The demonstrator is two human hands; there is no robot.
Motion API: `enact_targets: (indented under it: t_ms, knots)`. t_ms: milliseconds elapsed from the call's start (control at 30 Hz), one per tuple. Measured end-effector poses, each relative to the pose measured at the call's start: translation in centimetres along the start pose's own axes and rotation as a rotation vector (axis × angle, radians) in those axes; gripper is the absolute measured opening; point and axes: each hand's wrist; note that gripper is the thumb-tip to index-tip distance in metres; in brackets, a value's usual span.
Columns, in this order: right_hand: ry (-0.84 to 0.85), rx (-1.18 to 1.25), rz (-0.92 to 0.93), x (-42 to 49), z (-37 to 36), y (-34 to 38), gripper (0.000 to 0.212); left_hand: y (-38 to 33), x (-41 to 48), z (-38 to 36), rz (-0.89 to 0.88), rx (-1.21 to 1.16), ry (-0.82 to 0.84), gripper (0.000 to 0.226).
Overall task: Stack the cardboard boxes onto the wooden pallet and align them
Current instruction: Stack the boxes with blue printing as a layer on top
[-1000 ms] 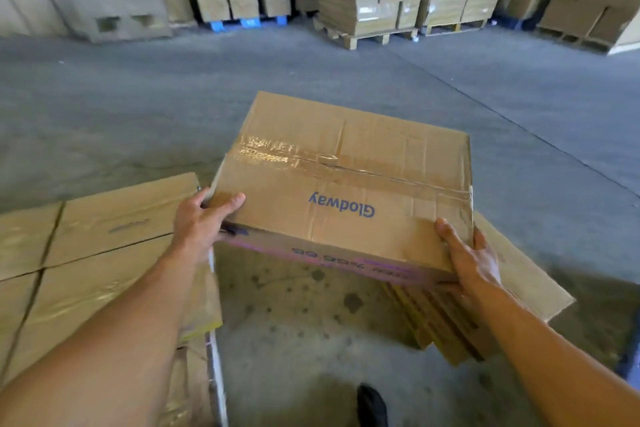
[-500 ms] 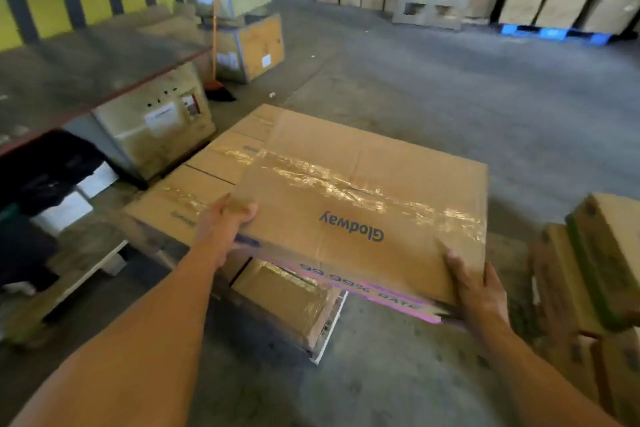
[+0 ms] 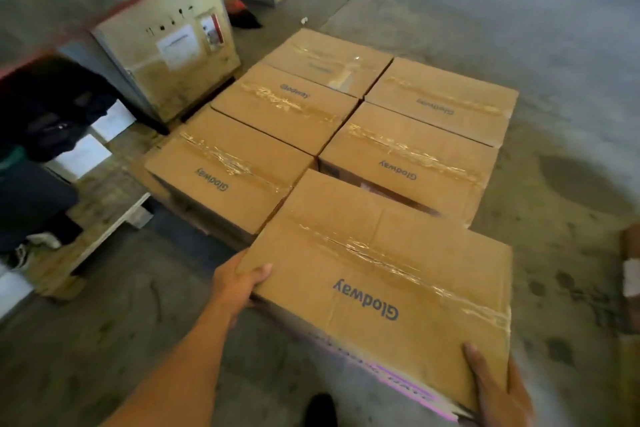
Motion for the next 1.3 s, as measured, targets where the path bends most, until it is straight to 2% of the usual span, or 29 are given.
enact_targets:
  t_ms: [33,100,267,433,533,667,967,1300]
  knots:
    - [-0.009,0.015,-0.01,0.5,-1.1,0.1,0.076,0.0,1.5,-0.2,0.019,-0.004,0.011,0.038]
    - [-0.026,0.041,-0.042,2.6,-4.0,0.4,0.065,0.3,5.7,-0.7,0.071,-0.023,0.022,0.043]
    - [-0.061,0.122,-0.035,6.3,-9.4,0.3,0.062,1.5,13.9,-1.9,0.104,-0.026,0.01,0.056]
    - [-0.04,0.166,-0.067,7.9,-11.7,-0.4,0.065,4.1,19.5,-3.2,0.081,0.151,-0.116,0.06]
    - [-0.054,0.133,-0.068,8.4,-12.5,-0.7,0.068,4.0,19.2,-4.3,0.083,0.167,-0.22,0.062]
    - [-0.046,0.077,-0.082,9.2,-13.3,-1.5,0.07,5.2,20.1,-4.7,0.115,0.105,-0.306,0.076]
    - [-0.044,-0.039,-0.142,9.9,-13.9,-4.0,0.08,4.9,19.4,-5.3,0.083,0.234,-0.257,0.065]
    - [-0.074,-0.059,-0.125,9.6,-13.8,-3.1,0.078,3.6,18.1,-5.4,0.048,0.319,-0.237,0.077]
Point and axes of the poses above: each hand's wrist, its own x-axis towards the middle knuckle, its own z-axis out of the back of the hand, y = z × x, and after that the axes turned 2 degrees about -z, right-handed
